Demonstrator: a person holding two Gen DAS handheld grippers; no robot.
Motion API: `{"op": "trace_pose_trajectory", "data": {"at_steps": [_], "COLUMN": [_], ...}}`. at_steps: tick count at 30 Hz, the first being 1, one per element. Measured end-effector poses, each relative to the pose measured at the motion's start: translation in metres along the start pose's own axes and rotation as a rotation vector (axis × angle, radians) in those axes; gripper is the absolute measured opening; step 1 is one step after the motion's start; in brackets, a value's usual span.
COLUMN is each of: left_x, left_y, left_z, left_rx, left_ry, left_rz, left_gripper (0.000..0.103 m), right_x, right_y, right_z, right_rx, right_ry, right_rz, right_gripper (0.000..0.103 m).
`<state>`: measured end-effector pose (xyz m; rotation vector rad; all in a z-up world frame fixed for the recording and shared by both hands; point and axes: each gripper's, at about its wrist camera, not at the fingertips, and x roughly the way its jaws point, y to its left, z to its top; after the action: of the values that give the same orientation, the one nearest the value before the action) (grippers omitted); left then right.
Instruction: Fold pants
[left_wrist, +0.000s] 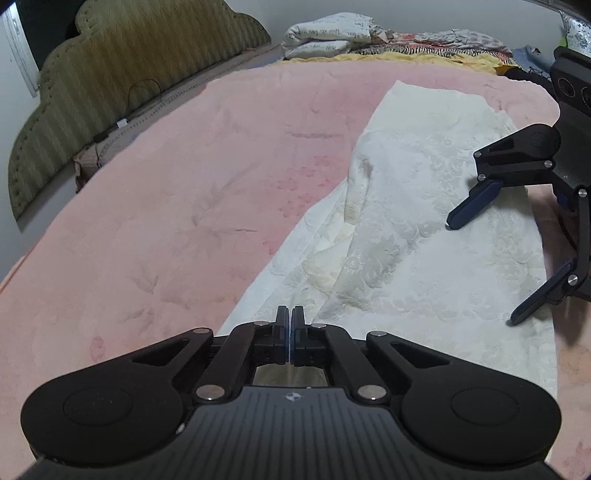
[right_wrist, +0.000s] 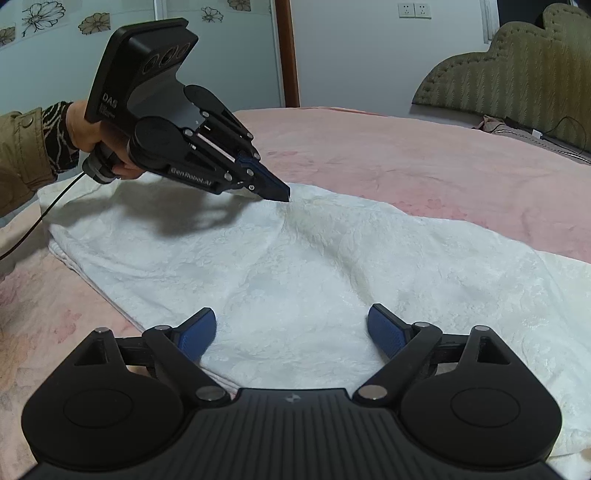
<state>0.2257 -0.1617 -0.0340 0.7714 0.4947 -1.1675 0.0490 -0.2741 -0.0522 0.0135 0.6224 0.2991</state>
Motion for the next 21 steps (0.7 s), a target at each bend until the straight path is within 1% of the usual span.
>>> {"op": "trace_pose_trajectory", "data": {"at_steps": [3,4,5,7,8,9,11,12,13,14,15,16,17,18,19,20,21], "left_x": [-0.004,-0.005,-0.005,-0.002,-0.001,-0.002,-0.007,-0.011,-0.017,-0.025,-0.032,-0.038,-0.041,-0.040,-0.037,-0.029,-0.021], "left_y": [0.009,0.015,0.019,0.021,0.024,0.029,0.035,0.035,0.032,0.026,0.019,0.010,0.000,-0.009,-0.017,-0.024,-0.028], "left_z": [0.001,0.002,0.003,0.003,0.002,0.000,-0.003,-0.003,-0.003,-0.002,-0.002,-0.001,0.001,0.003,0.004,0.006,0.006], "left_rx": [-0.048,-0.078,-0.095,-0.078,-0.092,-0.125,-0.192,-0.211,-0.228,-0.237,-0.241,-0.241,-0.231,-0.218,-0.203,-0.182,-0.167], "left_ry": [-0.051,-0.058,-0.053,-0.038,-0.031,-0.035,-0.036,-0.037,-0.047,-0.078,-0.112,-0.136,-0.143,-0.136,-0.122,-0.098,-0.069], "left_rz": [0.067,0.076,0.090,0.188,0.204,0.218,0.270,0.275,0.265,0.239,0.197,0.142,0.091,0.060,0.052,0.066,0.103], "left_gripper": [0.001,0.001,0.001,0.001,0.001,0.001,0.003,0.008,0.013,0.014,0.018,0.034,0.050,0.056,0.060,0.059,0.059], "right_x": [0.000,0.001,0.001,0.000,0.000,0.000,0.000,-0.001,-0.001,-0.002,-0.003,-0.005,-0.008,-0.009,-0.010,-0.008,-0.003], "right_y": [-0.001,-0.001,-0.001,-0.001,-0.002,-0.002,-0.003,-0.003,-0.004,-0.004,-0.005,-0.006,-0.009,-0.014,-0.020,-0.026,-0.033], "right_z": [0.000,0.000,0.000,0.000,0.000,0.000,0.000,0.000,0.000,0.000,0.000,0.001,0.003,0.007,0.013,0.020,0.029], "right_rx": [0.004,0.004,0.003,0.003,0.004,0.004,0.006,0.009,0.011,0.014,0.022,0.036,0.059,0.094,0.135,0.174,0.212], "right_ry": [-0.001,-0.001,-0.001,-0.001,-0.001,-0.001,-0.002,-0.002,-0.003,-0.006,-0.012,-0.021,-0.029,-0.038,-0.050,-0.051,-0.022], "right_rz": [0.003,0.003,0.002,0.002,0.002,0.003,0.005,0.007,0.009,0.011,0.013,0.015,0.028,0.051,0.070,0.083,0.102], "right_gripper": [0.091,0.091,0.091,0.091,0.091,0.091,0.091,0.091,0.091,0.091,0.091,0.091,0.091,0.091,0.091,0.091,0.091]}}
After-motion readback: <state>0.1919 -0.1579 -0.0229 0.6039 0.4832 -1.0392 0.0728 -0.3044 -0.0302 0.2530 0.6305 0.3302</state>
